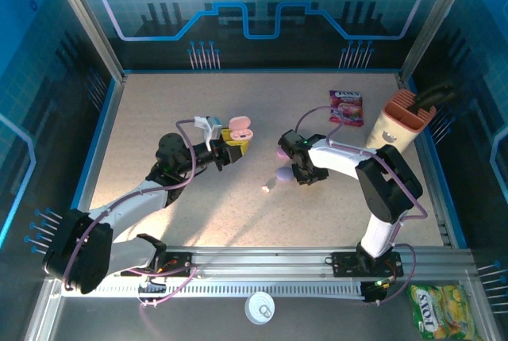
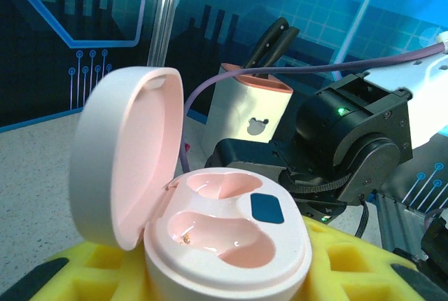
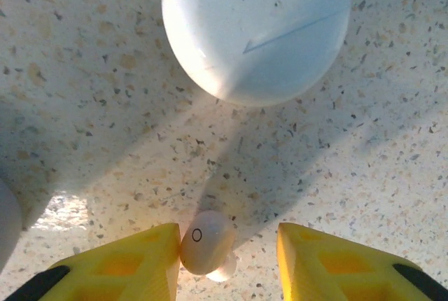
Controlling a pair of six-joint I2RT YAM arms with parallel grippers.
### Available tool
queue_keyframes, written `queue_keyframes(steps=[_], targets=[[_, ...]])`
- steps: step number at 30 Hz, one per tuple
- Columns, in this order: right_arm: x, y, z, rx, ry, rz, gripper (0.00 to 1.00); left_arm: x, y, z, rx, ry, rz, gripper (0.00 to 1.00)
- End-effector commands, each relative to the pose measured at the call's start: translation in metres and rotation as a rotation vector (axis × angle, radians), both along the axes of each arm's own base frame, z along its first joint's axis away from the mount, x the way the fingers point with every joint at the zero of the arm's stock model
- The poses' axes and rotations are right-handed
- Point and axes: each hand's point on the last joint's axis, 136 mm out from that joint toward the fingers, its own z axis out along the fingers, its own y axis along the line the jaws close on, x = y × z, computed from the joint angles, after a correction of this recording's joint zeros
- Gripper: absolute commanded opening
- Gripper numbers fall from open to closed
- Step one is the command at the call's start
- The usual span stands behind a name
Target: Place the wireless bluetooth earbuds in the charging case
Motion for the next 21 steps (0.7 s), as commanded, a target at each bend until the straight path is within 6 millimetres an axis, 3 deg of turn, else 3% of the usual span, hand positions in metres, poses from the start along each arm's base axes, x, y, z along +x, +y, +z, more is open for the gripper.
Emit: queue_keyframes(steps=[1, 21], targets=[[-0.0031, 0.0010, 0.0063, -0.024, 0.005, 0.012, 0.40, -0.0050, 0.0025, 0.0063, -0.009, -0.020, -0.014, 0.23], [-0.0019, 0.0002, 0.0062, -0.060, 0.019, 0.039, 0.22, -0.0043, 0.0005, 0.0030, -0.009, -0.013, -0.027, 0.24]])
